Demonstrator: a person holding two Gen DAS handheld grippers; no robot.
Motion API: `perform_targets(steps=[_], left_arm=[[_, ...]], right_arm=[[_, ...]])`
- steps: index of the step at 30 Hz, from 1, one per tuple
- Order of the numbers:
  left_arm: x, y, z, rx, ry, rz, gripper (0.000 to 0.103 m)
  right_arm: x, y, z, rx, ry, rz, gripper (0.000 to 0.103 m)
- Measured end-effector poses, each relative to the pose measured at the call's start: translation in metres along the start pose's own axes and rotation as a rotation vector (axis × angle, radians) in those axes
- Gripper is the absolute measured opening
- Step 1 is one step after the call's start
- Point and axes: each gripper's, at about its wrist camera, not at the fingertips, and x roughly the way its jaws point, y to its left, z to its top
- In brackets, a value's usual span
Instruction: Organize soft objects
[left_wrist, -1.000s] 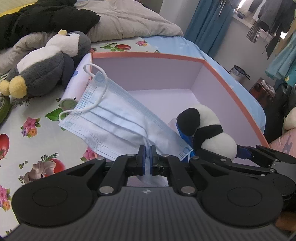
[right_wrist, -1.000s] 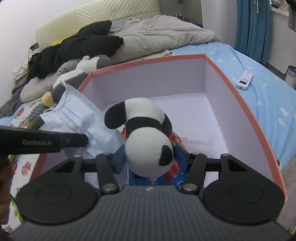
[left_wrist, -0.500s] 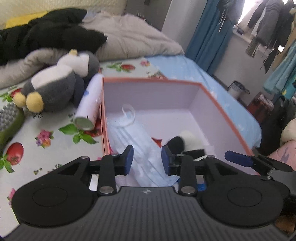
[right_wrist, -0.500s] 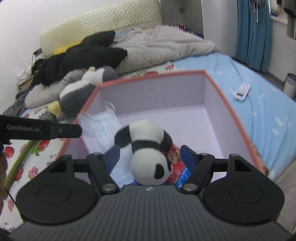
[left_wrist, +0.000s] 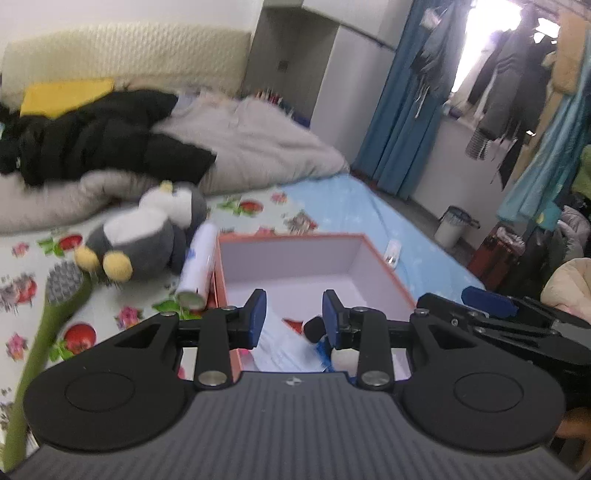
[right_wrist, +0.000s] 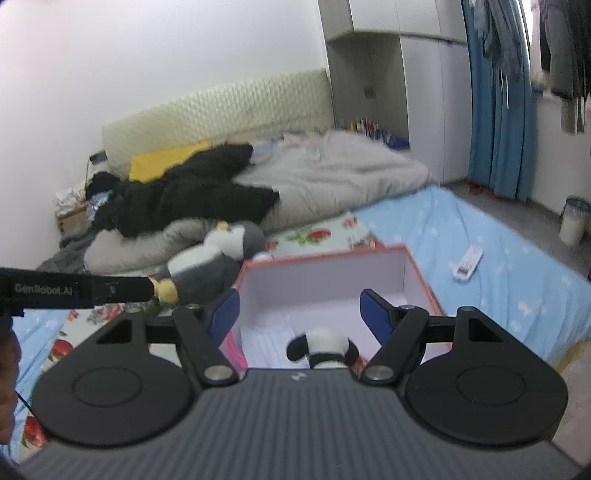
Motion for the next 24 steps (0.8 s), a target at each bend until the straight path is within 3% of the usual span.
perform_targets(steps=[7, 14, 24], left_arm=[[-0.060, -0.019, 0.000, 0.004, -0.084, -0.012, 0.039], [-0.104, -0.025, -0.019, -0.011, -0.113, -0.004, 0.040], [-0.117, -0.028, -0.050, 0.005, -0.118, 0.033, 0.046]], right_arm=[[-0.041, 0.016, 0.016, -0.064, -0.053, -0.006, 0.074], [-0.067, 0.024, 0.004, -0.063, -0.042, 0.000, 0.074], [-0.082, 0.023, -0.019, -0.056, -0.034, -0.030, 0.074]])
